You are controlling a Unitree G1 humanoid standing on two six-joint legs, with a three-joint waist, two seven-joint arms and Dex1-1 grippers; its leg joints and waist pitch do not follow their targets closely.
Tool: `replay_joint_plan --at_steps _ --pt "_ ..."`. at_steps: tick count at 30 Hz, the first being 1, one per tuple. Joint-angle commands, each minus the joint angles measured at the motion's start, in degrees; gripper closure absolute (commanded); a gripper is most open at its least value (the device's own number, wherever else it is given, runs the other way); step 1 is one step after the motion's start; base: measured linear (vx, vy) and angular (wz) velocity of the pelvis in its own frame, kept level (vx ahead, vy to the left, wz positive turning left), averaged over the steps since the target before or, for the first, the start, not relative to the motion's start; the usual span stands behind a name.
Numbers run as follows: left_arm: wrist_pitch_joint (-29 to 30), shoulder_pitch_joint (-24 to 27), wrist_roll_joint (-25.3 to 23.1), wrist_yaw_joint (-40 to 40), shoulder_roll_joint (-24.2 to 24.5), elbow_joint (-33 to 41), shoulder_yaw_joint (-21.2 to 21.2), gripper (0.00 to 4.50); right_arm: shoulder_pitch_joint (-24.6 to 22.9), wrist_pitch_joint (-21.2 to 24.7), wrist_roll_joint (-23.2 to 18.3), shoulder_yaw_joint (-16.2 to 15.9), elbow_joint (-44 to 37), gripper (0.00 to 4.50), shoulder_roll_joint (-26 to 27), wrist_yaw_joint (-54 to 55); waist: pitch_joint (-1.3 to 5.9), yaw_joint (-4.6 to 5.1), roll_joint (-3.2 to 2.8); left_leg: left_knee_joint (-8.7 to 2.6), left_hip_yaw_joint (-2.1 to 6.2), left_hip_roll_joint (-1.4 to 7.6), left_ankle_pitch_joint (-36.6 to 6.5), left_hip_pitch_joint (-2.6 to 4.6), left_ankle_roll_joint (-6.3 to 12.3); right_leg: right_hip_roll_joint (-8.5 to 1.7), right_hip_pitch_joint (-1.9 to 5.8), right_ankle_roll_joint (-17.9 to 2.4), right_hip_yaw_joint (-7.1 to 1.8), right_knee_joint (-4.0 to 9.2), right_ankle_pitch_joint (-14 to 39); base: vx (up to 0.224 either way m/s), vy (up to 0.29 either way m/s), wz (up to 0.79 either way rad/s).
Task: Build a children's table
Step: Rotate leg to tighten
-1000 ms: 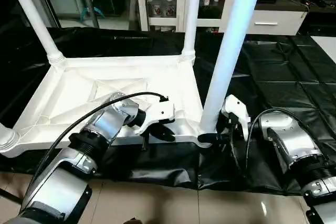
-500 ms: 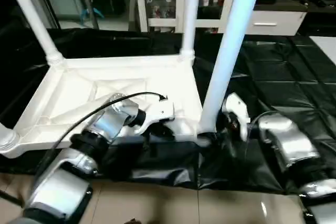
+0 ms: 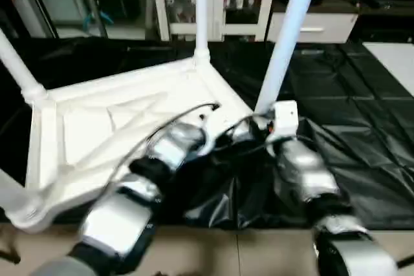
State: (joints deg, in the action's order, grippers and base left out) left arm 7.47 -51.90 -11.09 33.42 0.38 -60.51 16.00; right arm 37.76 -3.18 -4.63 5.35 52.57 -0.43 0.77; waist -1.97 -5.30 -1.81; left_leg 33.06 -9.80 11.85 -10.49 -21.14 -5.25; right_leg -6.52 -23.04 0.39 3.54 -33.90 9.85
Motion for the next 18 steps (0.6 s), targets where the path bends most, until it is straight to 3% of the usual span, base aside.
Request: replay_joint_plan --at_steps 1,3,5,8,11,12,13,14,16,17,18 --pt "-0.8 -0.8 -0.6 -10.6 0.1 -1.5 -2.4 4.50 0.0 -2.2 1.9 -1.4 3.9 1.83 3.2 5.0 3.29 -0.17 0.94 -4.63 -0.16 0.29 -14.5 0.35 0.62 -1.63 2.08 -10.3 -1.24 4.25 14.1 0.000 0.000 0.00" --pt "-1.3 -0.8 -0.4 -10.9 0.1 -1.6 -2.9 4.50 1.3 -4.3 0.8 -0.6 4.7 1.83 3.9 3.4 3.44 -0.34 0.94 -4.40 -0.25 0.31 -12.5 0.26 1.73 -1.60 2.28 -10.8 -1.27 3.88 10.6 0.000 0.000 0.00" --pt "-1.7 -0.9 -0.3 -11.0 0.2 -2.0 -2.9 4.50 2.0 -4.9 -0.2 0.2 5.2 1.83 4.3 1.5 3.72 -0.51 1.04 -3.86 -0.35 0.23 -8.1 -0.04 3.94 -1.42 2.65 -12.1 -1.21 2.94 3.1 0.000 0.000 0.00" --pt "-2.3 -1.0 0.1 -10.0 0.7 -2.9 -3.2 4.50 3.0 -5.7 -1.3 0.2 5.0 1.83 4.3 -4.6 3.83 -0.55 0.58 -3.37 -0.51 0.09 -4.9 -0.02 6.59 -1.37 2.89 -13.9 -1.12 2.45 -2.7 0.000 0.000 0.00" --pt "-3.2 -1.2 0.4 -8.2 1.3 -3.3 -3.3 4.50 3.4 -7.6 -1.1 -0.9 3.5 1.13 2.4 -8.1 3.73 -0.54 0.58 -3.38 -0.58 0.22 -6.1 0.09 7.20 -1.39 2.94 -14.6 -1.05 2.64 -2.0 0.000 0.000 0.00" --pt "-3.4 -1.1 0.5 -7.3 1.8 -3.1 -3.3 4.50 3.2 -7.5 -1.4 -0.9 2.5 1.11 1.3 -9.1 3.78 -0.58 -0.09 -3.38 -0.50 0.26 -7.1 0.09 7.04 -1.52 2.95 -14.8 -1.05 2.52 -1.3 0.000 0.000 0.00" --pt "-3.4 -1.0 0.6 -6.6 2.0 -3.0 -3.3 4.50 3.3 -7.5 -1.4 -0.8 2.2 0.91 0.5 -9.9 3.69 0.04 0.40 -3.52 -0.40 0.23 -8.1 -0.34 6.69 -1.37 3.23 -14.3 -0.93 2.57 -0.5 0.000 0.000 0.00" --pt "-3.2 -0.7 0.4 -4.4 2.8 -2.5 -2.8 4.50 2.9 -7.1 -1.6 -0.8 0.7 0.79 -1.0 -11.6 3.76 0.30 0.49 -3.51 -0.29 0.22 -7.8 -0.45 6.51 -1.43 3.42 -14.1 -0.94 2.48 -0.6 0.000 0.000 0.00" --pt "-3.1 -0.3 0.3 -2.2 3.6 -2.0 -2.4 4.50 2.5 -6.3 -1.9 -0.6 -0.9 0.71 -2.4 -13.9 3.85 0.26 0.34 -3.26 -0.37 0.29 -6.3 -0.10 7.03 -1.36 3.11 -14.6 -0.95 2.50 -2.0 0.000 0.000 0.00" --pt "-2.5 0.8 0.1 5.8 5.7 0.0 -0.8 4.50 1.1 -2.9 -3.5 -0.5 -5.6 0.67 -6.2 -21.1 3.92 0.22 0.47 -3.03 -0.43 0.27 -5.1 -0.07 8.12 -1.22 3.21 -15.6 -0.98 2.29 -4.1 0.000 0.000 0.00" --pt "-2.5 1.0 0.1 7.0 5.9 0.2 -0.5 4.50 0.9 -2.5 -3.7 -0.4 -6.3 0.60 -6.7 -22.1 3.97 -0.16 0.56 -2.70 -0.53 0.30 -3.1 -0.18 9.29 -1.22 3.15 -16.3 -1.05 1.96 -6.5 0.000 0.000 0.00"
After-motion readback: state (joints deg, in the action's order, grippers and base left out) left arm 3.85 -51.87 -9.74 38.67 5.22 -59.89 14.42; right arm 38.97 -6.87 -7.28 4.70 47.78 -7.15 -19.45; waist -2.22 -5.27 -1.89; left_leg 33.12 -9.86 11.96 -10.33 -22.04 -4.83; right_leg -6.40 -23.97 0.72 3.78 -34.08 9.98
